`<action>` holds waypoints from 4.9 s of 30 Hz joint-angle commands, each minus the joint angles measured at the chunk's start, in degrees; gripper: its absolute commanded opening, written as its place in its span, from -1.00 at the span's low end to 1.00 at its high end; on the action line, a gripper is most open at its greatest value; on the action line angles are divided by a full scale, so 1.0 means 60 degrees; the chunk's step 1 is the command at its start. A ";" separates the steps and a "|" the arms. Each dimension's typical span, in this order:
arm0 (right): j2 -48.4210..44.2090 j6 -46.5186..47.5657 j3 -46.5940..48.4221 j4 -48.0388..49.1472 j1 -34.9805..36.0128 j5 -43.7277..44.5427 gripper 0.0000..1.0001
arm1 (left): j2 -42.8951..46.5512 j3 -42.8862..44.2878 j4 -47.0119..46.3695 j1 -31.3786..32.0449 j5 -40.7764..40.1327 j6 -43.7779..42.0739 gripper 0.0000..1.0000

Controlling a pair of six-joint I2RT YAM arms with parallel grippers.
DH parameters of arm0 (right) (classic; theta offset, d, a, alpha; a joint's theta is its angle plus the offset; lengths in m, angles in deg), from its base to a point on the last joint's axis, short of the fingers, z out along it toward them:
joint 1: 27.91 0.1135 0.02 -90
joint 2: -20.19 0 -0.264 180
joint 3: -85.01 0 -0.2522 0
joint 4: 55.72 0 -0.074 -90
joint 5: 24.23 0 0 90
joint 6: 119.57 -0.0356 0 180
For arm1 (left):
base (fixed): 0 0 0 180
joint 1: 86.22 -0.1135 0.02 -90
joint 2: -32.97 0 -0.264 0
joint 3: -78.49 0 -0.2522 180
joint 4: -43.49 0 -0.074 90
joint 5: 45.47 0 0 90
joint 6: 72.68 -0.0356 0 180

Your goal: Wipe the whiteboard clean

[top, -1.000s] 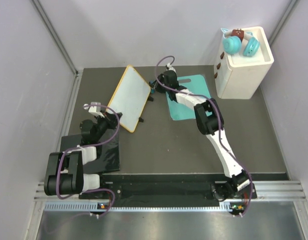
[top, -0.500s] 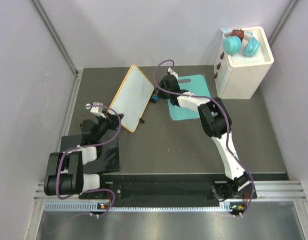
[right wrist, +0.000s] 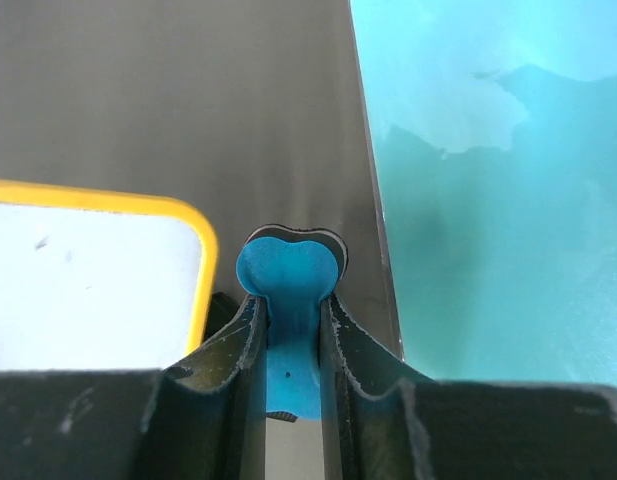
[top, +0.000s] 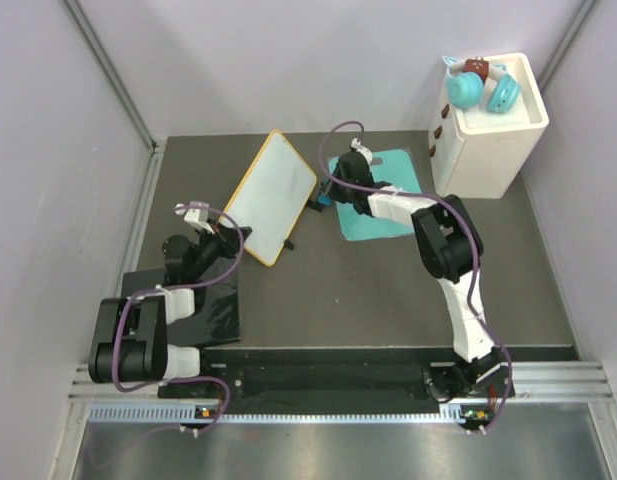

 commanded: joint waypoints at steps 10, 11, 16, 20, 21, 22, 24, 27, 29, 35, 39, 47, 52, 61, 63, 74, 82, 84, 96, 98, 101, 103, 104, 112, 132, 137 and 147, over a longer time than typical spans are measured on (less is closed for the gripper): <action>-0.2592 -0.0062 -0.2514 0.2856 -0.0045 -0.1401 -1.00 | -0.0600 0.0280 0.0054 0.0286 0.1297 0.0267 -1.00; -0.2783 -0.0105 -0.2791 0.2990 -0.0045 -0.1517 -1.00 | -0.0615 0.0295 -0.0004 0.0286 0.1311 0.0282 -1.00; -0.2697 -0.0134 -0.2853 0.3459 -0.0030 -0.2308 -1.00 | -0.0893 0.0426 -0.0282 0.0300 0.1487 0.0515 -1.00; -0.2141 -0.0062 -0.2327 0.3446 0.0204 -0.2749 -1.00 | -0.1069 0.0602 -0.0327 0.0300 0.1633 0.0648 -1.00; -0.1864 0.0025 -0.2224 0.3373 0.0422 -0.2720 -1.00 | -0.1099 0.0632 -0.0341 0.0300 0.1677 0.0677 -1.00; -0.1702 0.0200 -0.2106 0.3314 0.0540 -0.2647 -1.00 | -0.1171 0.0719 -0.0341 0.0300 0.1764 0.0750 -1.00; -0.1366 0.0362 -0.1769 0.3139 0.0789 -0.2442 -1.00 | -0.1260 0.0778 -0.0414 0.0300 0.1853 0.0881 -1.00; -0.0823 0.0480 -0.1520 0.3123 0.1258 -0.2105 -1.00 | -0.1348 0.0822 -0.0546 0.0300 0.1970 0.0984 -1.00; -0.0486 0.0422 -0.1446 0.3021 0.1566 -0.1930 -1.00 | -0.1363 0.0837 -0.0576 0.0300 0.2014 0.1014 -1.00; -0.0499 0.0349 -0.2015 0.2962 0.2414 -0.1373 -1.00 | -0.1377 0.0866 -0.0590 0.0300 0.2073 0.0999 -1.00; -0.0631 0.0027 -0.2471 0.2976 0.2708 -0.1401 -1.00 | -0.1450 0.0895 -0.0663 0.0300 0.2131 0.1029 -1.00; -0.0807 -0.0456 -0.3217 0.2843 0.3119 -0.1825 -1.00 | -0.1670 0.0954 -0.0751 0.0300 0.2161 0.1043 -1.00; -0.1012 -0.0809 -0.4213 0.3473 0.3178 -0.2178 -1.00 | -0.1656 0.0866 -0.0781 0.0300 0.2117 0.1000 -1.00; -0.1101 -0.0179 -0.2781 0.2333 0.2506 -0.1314 -1.00 | -0.1743 0.0896 -0.0781 0.0286 0.2132 0.0941 -1.00; -0.0954 -0.0047 -0.2197 0.2012 0.2300 -0.1095 -1.00 | -0.1743 0.0881 -0.0766 0.0286 0.2146 0.0926 -1.00; -0.0806 0.0288 -0.0713 0.1131 0.0440 -0.1386 -1.00 | -0.1773 0.0822 -0.0634 0.0300 0.2073 0.0780 -1.00; -0.2095 0.0700 -0.1708 0.1511 0.0014 -0.1387 -1.00 | -0.1802 0.0895 -0.0649 0.0286 0.2087 0.0853 -1.00; -0.2271 0.0758 -0.1973 0.1716 0.0014 -0.1430 -1.00 | -0.1773 0.0910 -0.0634 0.0300 0.2088 0.0882 -1.00; -0.2111 0.0319 -0.2588 0.3181 0.0657 -0.2178 -1.00 | -0.1905 0.0983 -0.0576 0.0300 0.2117 0.0897 -1.00; -0.1820 0.0407 -0.2545 0.3255 0.0964 -0.2046 -1.00 | -0.1905 0.0998 -0.0590 0.0300 0.2132 0.0897 -1.00; -0.1453 0.0319 -0.2486 0.3532 0.1272 -0.2191 -1.00 | -0.1861 0.0983 -0.0575 0.0300 0.2132 0.0897 -1.00; -0.1218 0.0348 -0.2588 0.3737 0.1434 -0.2353 -1.00 | -0.1861 0.0969 -0.0590 0.0300 0.2131 0.0912 -1.00; -0.1188 0.0378 -0.2647 0.3869 0.1652 -0.2252 -1.00 | -0.1832 0.0969 -0.0576 0.0300 0.2132 0.0897 -1.00; -0.0896 0.0145 -0.3306 0.4207 0.2357 -0.1944 -1.00 | -0.1905 0.1013 -0.0649 0.0286 0.2176 0.0941 -1.00; -0.1819 -0.0048 -0.4129 0.5907 0.2211 0.2701 -1.00 | -0.1963 0.1042 -0.0722 0.0286 0.2308 0.0970 -1.00; -0.1803 0.0012 -0.3819 0.5818 0.2182 0.2656 -1.00 | -0.1963 0.1027 -0.0663 0.0300 0.2307 0.0941 -1.00; -0.2607 0.0230 -0.4241 0.5628 0.1860 0.2554 -1.00 | -0.2007 0.1057 -0.0649 0.0300 0.2293 0.0941 -1.00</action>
